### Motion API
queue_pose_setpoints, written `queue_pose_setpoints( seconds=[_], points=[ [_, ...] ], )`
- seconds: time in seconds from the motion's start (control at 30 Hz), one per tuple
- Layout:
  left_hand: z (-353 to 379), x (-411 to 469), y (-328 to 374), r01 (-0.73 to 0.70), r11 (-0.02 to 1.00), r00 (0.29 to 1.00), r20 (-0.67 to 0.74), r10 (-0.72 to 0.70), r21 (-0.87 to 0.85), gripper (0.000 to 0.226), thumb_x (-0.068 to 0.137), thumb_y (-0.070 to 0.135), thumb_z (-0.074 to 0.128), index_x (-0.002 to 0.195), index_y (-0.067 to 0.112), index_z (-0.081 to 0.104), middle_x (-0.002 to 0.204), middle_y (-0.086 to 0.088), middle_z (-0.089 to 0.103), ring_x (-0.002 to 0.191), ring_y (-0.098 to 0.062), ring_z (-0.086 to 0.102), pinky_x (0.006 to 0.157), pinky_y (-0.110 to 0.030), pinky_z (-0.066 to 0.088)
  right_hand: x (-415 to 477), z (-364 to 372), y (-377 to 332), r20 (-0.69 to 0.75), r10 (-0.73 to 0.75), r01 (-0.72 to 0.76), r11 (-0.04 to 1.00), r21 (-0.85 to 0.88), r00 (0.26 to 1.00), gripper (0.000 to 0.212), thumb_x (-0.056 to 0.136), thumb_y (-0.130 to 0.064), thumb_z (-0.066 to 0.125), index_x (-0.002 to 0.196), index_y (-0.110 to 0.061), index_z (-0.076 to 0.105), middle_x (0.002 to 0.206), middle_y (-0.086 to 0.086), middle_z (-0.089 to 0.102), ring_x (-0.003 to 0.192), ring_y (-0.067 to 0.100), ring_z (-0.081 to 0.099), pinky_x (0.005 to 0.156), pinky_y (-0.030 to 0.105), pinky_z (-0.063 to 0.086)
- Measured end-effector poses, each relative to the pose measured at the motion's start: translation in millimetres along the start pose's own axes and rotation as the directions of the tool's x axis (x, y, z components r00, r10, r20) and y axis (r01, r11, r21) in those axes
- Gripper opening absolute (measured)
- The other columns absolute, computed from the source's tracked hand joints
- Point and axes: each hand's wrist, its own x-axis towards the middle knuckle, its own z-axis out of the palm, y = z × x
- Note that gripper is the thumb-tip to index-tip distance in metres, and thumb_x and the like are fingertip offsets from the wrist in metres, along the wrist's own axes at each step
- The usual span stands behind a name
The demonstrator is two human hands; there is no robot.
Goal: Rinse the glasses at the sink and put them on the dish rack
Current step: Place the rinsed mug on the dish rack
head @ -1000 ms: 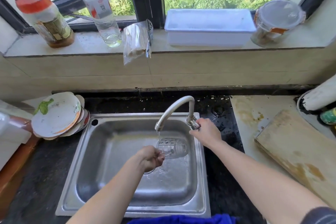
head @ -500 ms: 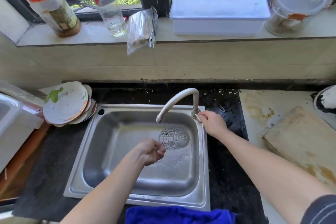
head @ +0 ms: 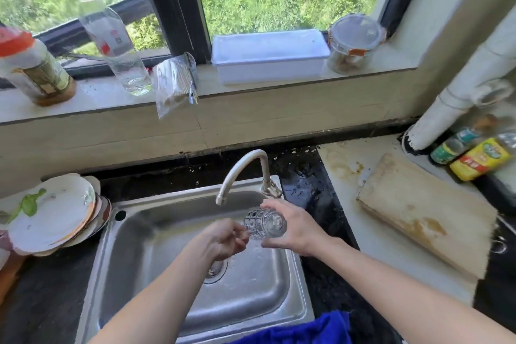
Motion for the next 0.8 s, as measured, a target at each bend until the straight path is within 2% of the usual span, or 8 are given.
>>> queue_pose_setpoints(
  seconds=[0.1, 0.2, 0.33, 0.4, 0.5, 0.57, 0.63, 0.8],
  points=[
    [13.4, -6.9, 9.1, -0.013, 0.995, 0.996, 0.093, 0.004, 0.101, 0.016, 0.096, -0.006, 0.034, 0.086, 0.004, 0.043, 0.059, -0.008, 0.042, 0.036, -0.010, 0.041, 0.031, -0.015, 0.029, -17.7, -6.0, -4.3, -0.103, 0.067, -0.061, 0.996, 0.060, 0.992, 0.090, 0.063, -0.044, 0.088, 0.140, -0.031, 0.042, 0.134, -0.012, 0.054, 0.118, 0.002, 0.052, 0.106, 0.026, 0.041],
    [33.8, -18.4, 14.1, -0.025, 0.977, 0.980, 0.196, -0.018, 0.211, 0.017, 0.095, -0.004, 0.037, 0.083, 0.003, 0.046, 0.053, -0.008, 0.047, 0.036, -0.009, 0.042, 0.032, -0.014, 0.030, -44.0, -11.8, -12.1, -0.243, 0.116, -0.109, 0.993, 0.040, 0.963, 0.080, 0.064, -0.042, 0.088, 0.133, -0.030, 0.048, 0.124, -0.013, 0.060, 0.110, 0.002, 0.058, 0.099, 0.022, 0.045],
    [78.0, -33.9, 16.3, -0.177, 0.878, 0.963, 0.261, 0.062, 0.444, 0.020, 0.100, 0.020, 0.043, 0.088, 0.006, 0.052, 0.070, -0.013, 0.057, 0.048, -0.017, 0.052, 0.041, -0.022, 0.041, -86.3, -32.2, -21.1, -0.491, 0.258, -0.265, 0.963, 0.057, 0.832, 0.072, 0.061, -0.050, 0.085, 0.122, -0.029, 0.054, 0.101, -0.012, 0.066, 0.092, 0.010, 0.065, 0.083, 0.027, 0.052],
    [104.7, -43.0, 13.1, -0.335, 0.687, 0.942, 0.255, 0.220, 0.644, 0.030, 0.099, 0.033, 0.044, 0.086, 0.008, 0.055, 0.074, -0.013, 0.056, 0.055, -0.020, 0.052, 0.048, -0.024, 0.040, -111.7, -48.4, -19.3, -0.598, 0.334, -0.333, 0.936, 0.118, 0.728, 0.070, 0.058, -0.050, 0.085, 0.118, -0.029, 0.056, 0.097, -0.009, 0.068, 0.087, 0.012, 0.066, 0.079, 0.032, 0.055],
    [143.9, -57.3, 3.7, -0.554, 0.188, 0.771, 0.415, 0.483, 0.811, 0.023, 0.090, 0.024, 0.053, 0.071, 0.012, 0.056, 0.062, -0.006, 0.049, 0.051, -0.020, 0.043, 0.051, -0.024, 0.034, -160.8, -73.1, -11.5, -0.731, 0.440, -0.429, 0.876, 0.221, 0.522, 0.070, 0.056, -0.047, 0.087, 0.117, -0.027, 0.059, 0.102, -0.006, 0.068, 0.093, 0.015, 0.064, 0.081, 0.035, 0.054],
    [169.7, -72.3, -8.3, -0.563, -0.087, 0.679, 0.520, 0.518, 0.822, 0.019, 0.083, 0.020, 0.051, 0.067, 0.014, 0.057, 0.060, -0.006, 0.053, 0.055, -0.023, 0.048, 0.053, -0.027, 0.038, -201.4, -83.6, -5.7, -0.778, 0.492, -0.455, 0.838, 0.302, 0.391, 0.069, 0.056, -0.045, 0.088, 0.116, -0.025, 0.060, 0.104, -0.005, 0.068, 0.097, 0.016, 0.062, 0.084, 0.034, 0.052],
    [197.0, -87.7, -27.0, -0.557, -0.261, 0.612, 0.602, 0.512, 0.788, 0.019, 0.081, 0.017, 0.047, 0.069, 0.010, 0.059, 0.068, -0.011, 0.061, 0.065, -0.030, 0.058, 0.057, -0.030, 0.045, -247.4, -88.8, -0.7, -0.799, 0.536, -0.462, 0.801, 0.380, 0.272, 0.068, 0.056, -0.043, 0.088, 0.115, -0.023, 0.061, 0.105, -0.005, 0.068, 0.099, 0.015, 0.062, 0.086, 0.032, 0.051],
    [261.6, -127.6, -96.5, -0.489, -0.603, 0.461, 0.774, 0.434, 0.630, 0.026, 0.093, 0.024, 0.045, 0.110, 0.013, 0.062, 0.107, -0.010, 0.065, 0.098, -0.030, 0.060, 0.081, -0.035, 0.049, -365.1, -81.7, 3.7, -0.802, 0.597, -0.475, 0.713, 0.516, 0.026, 0.063, 0.055, -0.043, 0.085, 0.111, -0.025, 0.062, 0.103, -0.005, 0.070, 0.098, 0.017, 0.064, 0.086, 0.034, 0.052]
  ],
)
